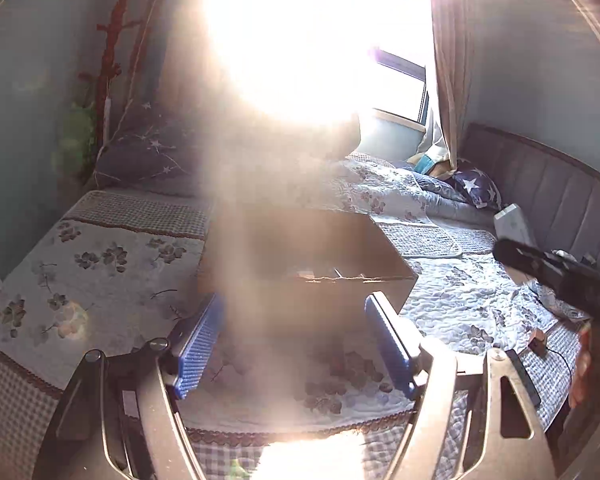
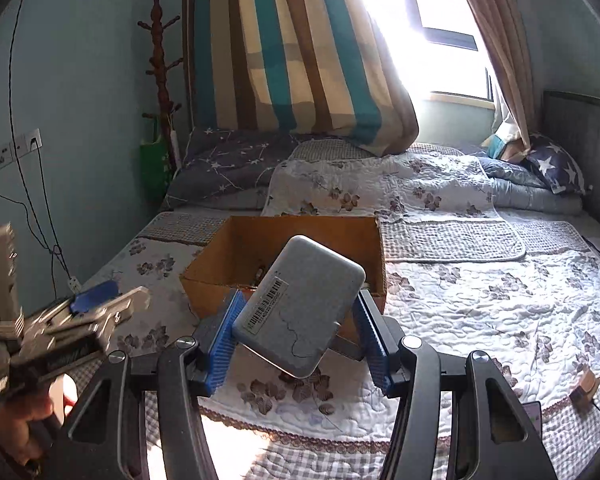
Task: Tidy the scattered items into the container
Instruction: 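Carry the white case into the box and open the right gripper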
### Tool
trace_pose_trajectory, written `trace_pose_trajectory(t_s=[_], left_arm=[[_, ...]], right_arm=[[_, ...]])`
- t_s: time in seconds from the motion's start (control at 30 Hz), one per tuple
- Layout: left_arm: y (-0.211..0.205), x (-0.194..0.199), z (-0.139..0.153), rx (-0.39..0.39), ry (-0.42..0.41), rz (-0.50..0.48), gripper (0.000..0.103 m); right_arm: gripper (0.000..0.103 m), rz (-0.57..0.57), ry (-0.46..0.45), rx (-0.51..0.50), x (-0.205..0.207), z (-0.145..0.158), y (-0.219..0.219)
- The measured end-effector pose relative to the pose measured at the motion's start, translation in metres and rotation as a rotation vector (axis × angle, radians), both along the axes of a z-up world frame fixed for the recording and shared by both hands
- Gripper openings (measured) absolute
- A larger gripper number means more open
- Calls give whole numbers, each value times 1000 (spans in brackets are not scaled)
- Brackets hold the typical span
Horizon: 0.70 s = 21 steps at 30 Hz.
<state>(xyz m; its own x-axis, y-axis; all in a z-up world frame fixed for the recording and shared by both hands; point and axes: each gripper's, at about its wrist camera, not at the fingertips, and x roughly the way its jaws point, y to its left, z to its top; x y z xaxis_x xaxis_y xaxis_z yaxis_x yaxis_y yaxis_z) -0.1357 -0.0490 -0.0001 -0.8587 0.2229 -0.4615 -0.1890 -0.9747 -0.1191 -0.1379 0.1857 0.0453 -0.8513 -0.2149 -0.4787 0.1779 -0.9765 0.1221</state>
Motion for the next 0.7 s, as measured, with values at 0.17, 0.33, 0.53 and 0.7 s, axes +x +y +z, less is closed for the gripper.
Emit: trace_pose_trajectory(t_s=[0.17,0.33,0.53,0.7], left_arm=[[0,48,1,-67,55,21,103],[-1,68,-3,-86,47,12,103],[-7,69,-16,-93,-2,29,103],[-12,70,-24,-96,-30,44,103]], right_arm=[[56,26,-20,-24,-66,8,-15],[56,14,-103,11,-154,-8,-29],[56,-9,-275,55,-241,-63,-44],[56,-22,-383,96,-278,-104,-51]])
